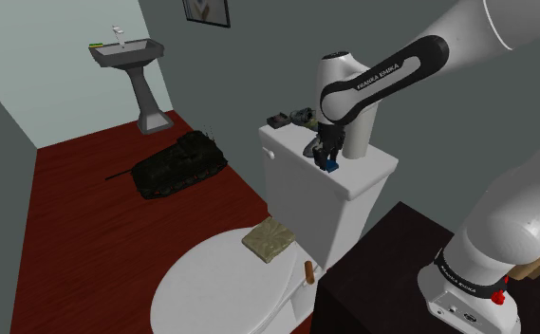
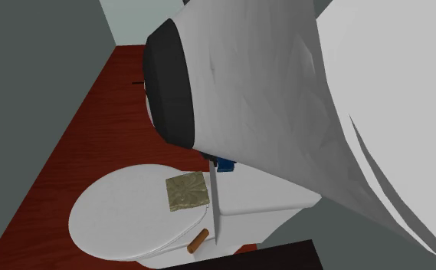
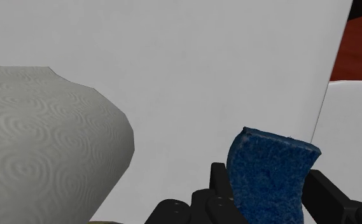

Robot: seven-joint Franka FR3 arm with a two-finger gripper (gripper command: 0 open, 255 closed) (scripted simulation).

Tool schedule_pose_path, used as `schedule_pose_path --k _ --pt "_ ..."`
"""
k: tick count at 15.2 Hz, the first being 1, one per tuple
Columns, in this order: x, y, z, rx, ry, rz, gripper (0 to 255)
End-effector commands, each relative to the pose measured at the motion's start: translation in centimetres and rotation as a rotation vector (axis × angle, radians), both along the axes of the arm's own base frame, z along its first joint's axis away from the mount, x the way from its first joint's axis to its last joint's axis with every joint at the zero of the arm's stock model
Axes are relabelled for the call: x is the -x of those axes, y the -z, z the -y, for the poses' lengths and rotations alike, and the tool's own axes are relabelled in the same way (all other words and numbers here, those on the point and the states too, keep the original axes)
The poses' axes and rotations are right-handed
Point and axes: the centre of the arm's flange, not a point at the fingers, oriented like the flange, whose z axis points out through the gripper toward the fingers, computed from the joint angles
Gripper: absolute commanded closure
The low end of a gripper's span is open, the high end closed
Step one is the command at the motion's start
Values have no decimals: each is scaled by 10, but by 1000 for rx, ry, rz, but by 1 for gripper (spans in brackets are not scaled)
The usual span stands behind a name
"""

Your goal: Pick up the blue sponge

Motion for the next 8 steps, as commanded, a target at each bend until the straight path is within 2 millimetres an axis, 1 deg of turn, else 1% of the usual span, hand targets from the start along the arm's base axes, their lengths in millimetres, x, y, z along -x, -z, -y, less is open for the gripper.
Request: schedule_pose_path --k 1,3,8 --pt "0 1 0 0 0 -2 255" --pt "0 1 0 0 0 -2 255" --pt "0 -26 0 0 0 -2 255"
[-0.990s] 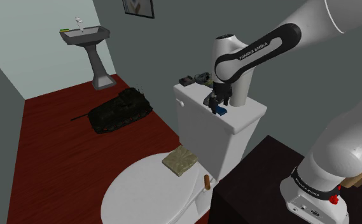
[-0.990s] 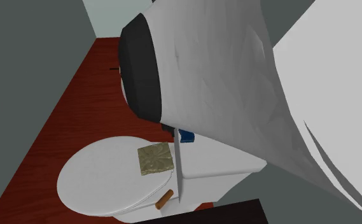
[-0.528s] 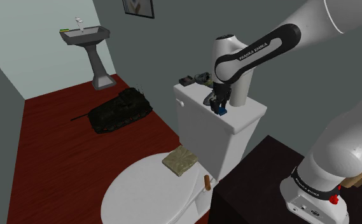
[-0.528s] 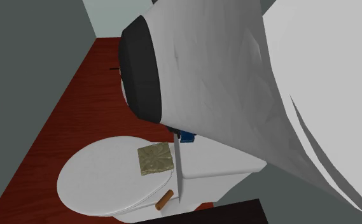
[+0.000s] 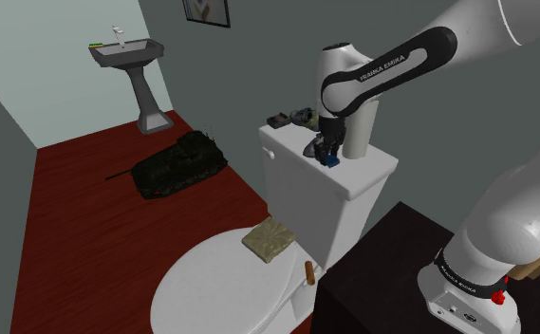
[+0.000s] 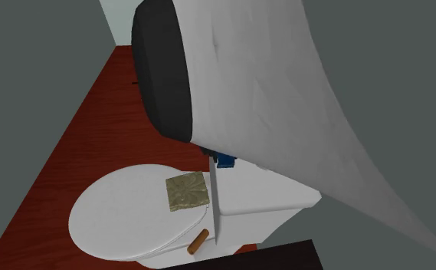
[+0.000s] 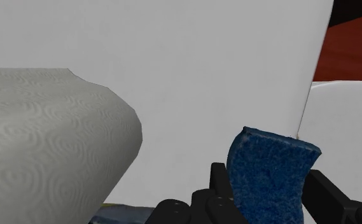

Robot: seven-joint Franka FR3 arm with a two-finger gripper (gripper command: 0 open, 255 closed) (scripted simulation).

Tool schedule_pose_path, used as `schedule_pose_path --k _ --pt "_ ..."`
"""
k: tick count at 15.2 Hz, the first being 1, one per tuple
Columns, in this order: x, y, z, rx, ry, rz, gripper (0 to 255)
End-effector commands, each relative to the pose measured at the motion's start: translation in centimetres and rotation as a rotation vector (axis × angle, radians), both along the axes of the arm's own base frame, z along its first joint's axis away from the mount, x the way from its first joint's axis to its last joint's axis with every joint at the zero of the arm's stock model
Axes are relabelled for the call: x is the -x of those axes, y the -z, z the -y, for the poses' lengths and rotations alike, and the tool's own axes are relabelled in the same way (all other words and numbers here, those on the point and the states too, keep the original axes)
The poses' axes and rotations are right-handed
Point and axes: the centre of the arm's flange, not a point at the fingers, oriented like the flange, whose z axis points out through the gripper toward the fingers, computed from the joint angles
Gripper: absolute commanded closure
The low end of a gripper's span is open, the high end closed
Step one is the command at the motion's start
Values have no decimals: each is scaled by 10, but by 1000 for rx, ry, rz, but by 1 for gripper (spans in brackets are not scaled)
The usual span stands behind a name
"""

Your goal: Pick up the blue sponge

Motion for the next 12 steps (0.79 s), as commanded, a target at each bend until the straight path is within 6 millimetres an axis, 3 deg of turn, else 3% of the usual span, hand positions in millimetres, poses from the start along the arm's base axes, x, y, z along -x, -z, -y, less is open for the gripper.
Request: schedule_pose_path --k 1,10,12 --pt "0 -10 1 0 0 0 255" --pt "0 -58 1 0 0 0 255" --pt "0 -59 1 0 0 0 255"
